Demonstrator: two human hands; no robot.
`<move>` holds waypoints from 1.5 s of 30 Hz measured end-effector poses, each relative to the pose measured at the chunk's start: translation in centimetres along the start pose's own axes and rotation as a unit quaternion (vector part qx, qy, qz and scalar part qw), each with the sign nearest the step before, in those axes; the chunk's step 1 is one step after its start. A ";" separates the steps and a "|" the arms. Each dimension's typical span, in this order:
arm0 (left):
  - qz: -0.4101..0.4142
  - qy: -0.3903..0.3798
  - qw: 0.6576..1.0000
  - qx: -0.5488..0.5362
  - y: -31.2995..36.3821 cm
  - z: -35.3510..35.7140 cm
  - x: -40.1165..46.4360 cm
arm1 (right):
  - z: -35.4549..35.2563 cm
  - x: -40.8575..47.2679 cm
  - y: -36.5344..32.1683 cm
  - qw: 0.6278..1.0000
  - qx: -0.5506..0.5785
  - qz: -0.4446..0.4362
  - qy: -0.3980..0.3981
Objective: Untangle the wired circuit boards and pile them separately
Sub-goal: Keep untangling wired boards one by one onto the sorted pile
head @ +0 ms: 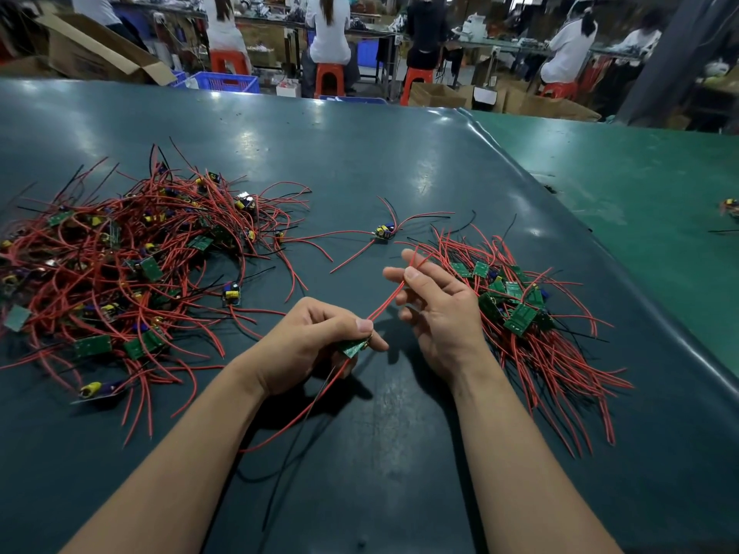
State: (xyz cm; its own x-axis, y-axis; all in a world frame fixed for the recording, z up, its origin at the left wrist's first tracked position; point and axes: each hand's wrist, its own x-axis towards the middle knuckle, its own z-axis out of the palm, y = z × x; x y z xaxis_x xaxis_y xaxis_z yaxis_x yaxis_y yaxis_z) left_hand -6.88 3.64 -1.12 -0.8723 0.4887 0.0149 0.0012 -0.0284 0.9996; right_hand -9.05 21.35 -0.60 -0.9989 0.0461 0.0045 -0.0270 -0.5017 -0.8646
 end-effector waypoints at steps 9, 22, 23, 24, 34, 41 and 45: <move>-0.006 0.004 1.000 0.005 0.2 0.0 0.0 | -0.1 0.1 0.1 0.997 -0.058 -0.041 0.013; -0.004 -0.015 1.000 0.009 0.6 0.3 -0.3 | -0.5 0.3 -0.2 0.999 -0.040 0.019 0.009; -0.004 -0.014 1.000 0.014 0.6 0.4 -0.3 | -0.3 0.2 -0.2 0.999 -0.037 0.032 0.006; -0.004 -0.011 1.000 0.019 0.7 0.4 -0.3 | -0.2 0.1 -0.1 0.998 -0.045 0.043 0.004; 0.005 0.010 0.999 0.045 0.9 0.8 -0.3 | 0.1 0.2 0.3 0.993 -0.098 0.055 -0.024; 0.011 0.009 0.999 0.043 1.0 0.5 -0.3 | -0.4 0.4 0.2 0.998 -0.065 0.014 0.014; 0.021 -0.004 0.999 0.048 0.9 0.4 -0.3 | -0.1 0.5 0.1 0.997 -0.037 0.061 0.012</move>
State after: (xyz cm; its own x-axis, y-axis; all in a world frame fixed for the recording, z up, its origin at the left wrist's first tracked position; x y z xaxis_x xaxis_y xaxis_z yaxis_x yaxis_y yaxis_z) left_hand -6.42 3.77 -0.19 -0.8663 0.4962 0.0573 0.0856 0.0345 0.9957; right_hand -9.51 21.39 -0.76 -0.9934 0.0094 -0.1139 0.0982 -0.4403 -0.8925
